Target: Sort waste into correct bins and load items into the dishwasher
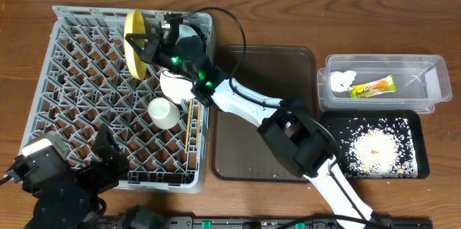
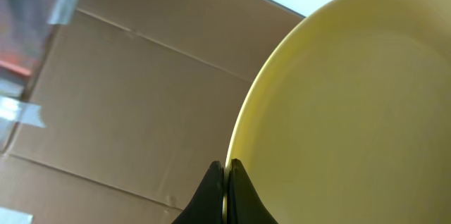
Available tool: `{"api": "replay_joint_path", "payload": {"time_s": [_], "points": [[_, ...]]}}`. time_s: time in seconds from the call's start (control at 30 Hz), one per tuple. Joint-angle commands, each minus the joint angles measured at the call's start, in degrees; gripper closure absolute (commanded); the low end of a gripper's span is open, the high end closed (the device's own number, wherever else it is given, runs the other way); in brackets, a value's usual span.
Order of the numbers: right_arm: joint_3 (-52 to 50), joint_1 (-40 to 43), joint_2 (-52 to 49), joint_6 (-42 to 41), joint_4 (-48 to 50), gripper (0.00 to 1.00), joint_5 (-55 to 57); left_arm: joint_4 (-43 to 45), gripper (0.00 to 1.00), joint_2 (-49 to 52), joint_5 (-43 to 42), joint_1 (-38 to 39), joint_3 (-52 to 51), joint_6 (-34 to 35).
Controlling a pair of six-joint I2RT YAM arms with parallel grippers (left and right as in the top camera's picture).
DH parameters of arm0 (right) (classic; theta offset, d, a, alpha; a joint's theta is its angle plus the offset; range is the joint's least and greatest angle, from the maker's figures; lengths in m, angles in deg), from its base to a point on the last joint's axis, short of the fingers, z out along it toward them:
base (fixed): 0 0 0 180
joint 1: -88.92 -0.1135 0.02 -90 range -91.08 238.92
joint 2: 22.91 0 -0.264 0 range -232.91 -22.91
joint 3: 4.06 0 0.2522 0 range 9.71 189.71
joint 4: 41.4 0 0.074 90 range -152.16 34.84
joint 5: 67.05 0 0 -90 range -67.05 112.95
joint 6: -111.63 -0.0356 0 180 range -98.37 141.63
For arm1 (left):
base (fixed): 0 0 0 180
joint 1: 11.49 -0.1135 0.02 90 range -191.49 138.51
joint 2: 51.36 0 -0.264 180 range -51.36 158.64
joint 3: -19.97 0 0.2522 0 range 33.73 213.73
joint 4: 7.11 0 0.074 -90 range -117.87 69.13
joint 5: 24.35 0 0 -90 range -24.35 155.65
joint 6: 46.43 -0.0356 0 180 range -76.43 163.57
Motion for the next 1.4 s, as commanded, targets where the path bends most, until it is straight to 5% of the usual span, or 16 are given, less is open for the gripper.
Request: {"api": "replay_joint_path", "payload": {"time_s": [0.0,0.07,0.17,0.37,0.57,0.7,1.07,1.37], "points": [[0.85,0.07,0.79,-0.48,0.66,0.98,0.68,-0.07,0.02,-0.04,0.9,-0.24,0.59,0.5],[0.85,0.13,0.79,-0.48,0.66,0.86,0.26,-0.07,0.02,-0.04,0.9,-0.24,0.59,0.5],[0.85,0.31,0.79,-0.48,0.66,0.53,-1.07,-0.07,0.02,-0.04,0.9,-0.24,0.59,0.5],[0.87,0.66,0.81,-0.42,1.11,0.01,-3.87,-0.07,0.02,-0.04,0.9,-0.24,0.59,0.5],[0.92,2.27,2.4,0.55,0.83,0.01,-7.5,-0.07,0.02,-0.04,0.9,-0.24,0.59,0.5],[0.94,5.27,6.43,4.59,-7.98,0.01,-12.44,-0.07,0.02,-0.04,0.9,-0.24,0.59,0.5],[0.94,17.59,28.85,37.66,-62.4,0.01,-7.63,-0.07,0.02,-0.04,0.9,-0.24,0.59,0.5],[0.94,25.38,42.4,66.86,-107.51,0.01,19.8,-0.07,0.02,-0.04,0.9,-0.24,0.59,0.5]]}}
